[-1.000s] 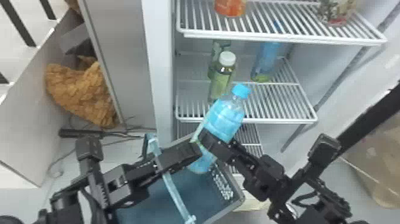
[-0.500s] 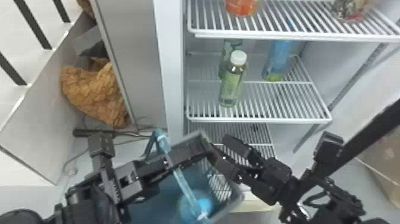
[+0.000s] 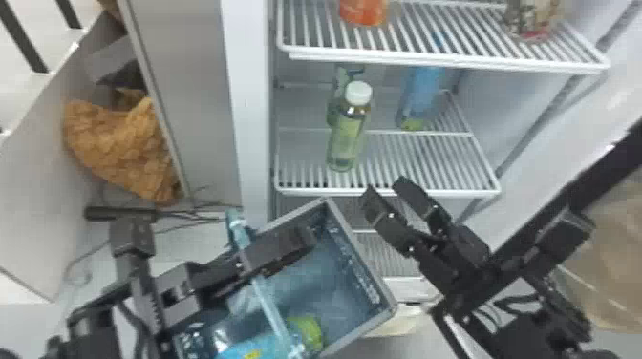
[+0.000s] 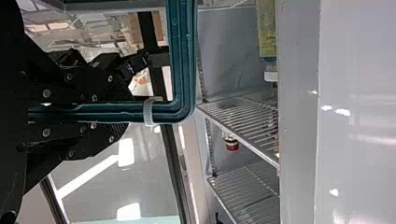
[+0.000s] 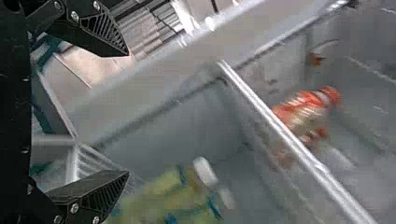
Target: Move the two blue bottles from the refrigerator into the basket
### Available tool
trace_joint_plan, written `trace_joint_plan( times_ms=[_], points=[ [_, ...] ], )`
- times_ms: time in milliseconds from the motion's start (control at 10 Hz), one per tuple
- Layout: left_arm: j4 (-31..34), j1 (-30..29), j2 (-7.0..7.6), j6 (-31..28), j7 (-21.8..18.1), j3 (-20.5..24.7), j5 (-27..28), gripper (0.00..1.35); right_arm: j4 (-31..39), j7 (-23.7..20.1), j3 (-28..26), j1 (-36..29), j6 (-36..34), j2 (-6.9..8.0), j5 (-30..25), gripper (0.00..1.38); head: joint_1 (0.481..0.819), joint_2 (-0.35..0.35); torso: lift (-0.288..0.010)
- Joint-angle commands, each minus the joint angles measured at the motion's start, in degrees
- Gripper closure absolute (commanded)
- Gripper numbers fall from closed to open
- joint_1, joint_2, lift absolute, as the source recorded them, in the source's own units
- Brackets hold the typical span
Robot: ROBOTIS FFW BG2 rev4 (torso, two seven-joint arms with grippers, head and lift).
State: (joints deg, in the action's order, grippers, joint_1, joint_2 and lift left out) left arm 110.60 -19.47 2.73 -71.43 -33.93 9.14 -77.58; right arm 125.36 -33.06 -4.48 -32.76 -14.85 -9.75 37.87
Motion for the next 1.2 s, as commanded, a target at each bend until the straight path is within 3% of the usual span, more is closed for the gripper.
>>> trace_joint_plan(
  times_ms=[0,600,1100],
  points=[
    [0.00,-0.07,0.08,0.00,0.00,-0.11,0.00,1.19,-0.70,0.89,-2.84,0.14,2.76,1.05,-1.20,0.17,0.695,-0.172,-0.216],
    [0.00,-0.49,0.08,0.00,0.00,-0.23,-0.34,1.19,-9.98,4.85,-8.66,8.44,10.49,2.28,-5.43,0.17,0.695,-0.332,-0.216],
    [-0.14,-0.77,0.08,0.00,0.00,-0.45,-0.34,1.19,-17.71,7.92,-8.32,17.15,11.62,2.46,-9.20,0.17,0.695,-0.350,-0.216]
  ],
)
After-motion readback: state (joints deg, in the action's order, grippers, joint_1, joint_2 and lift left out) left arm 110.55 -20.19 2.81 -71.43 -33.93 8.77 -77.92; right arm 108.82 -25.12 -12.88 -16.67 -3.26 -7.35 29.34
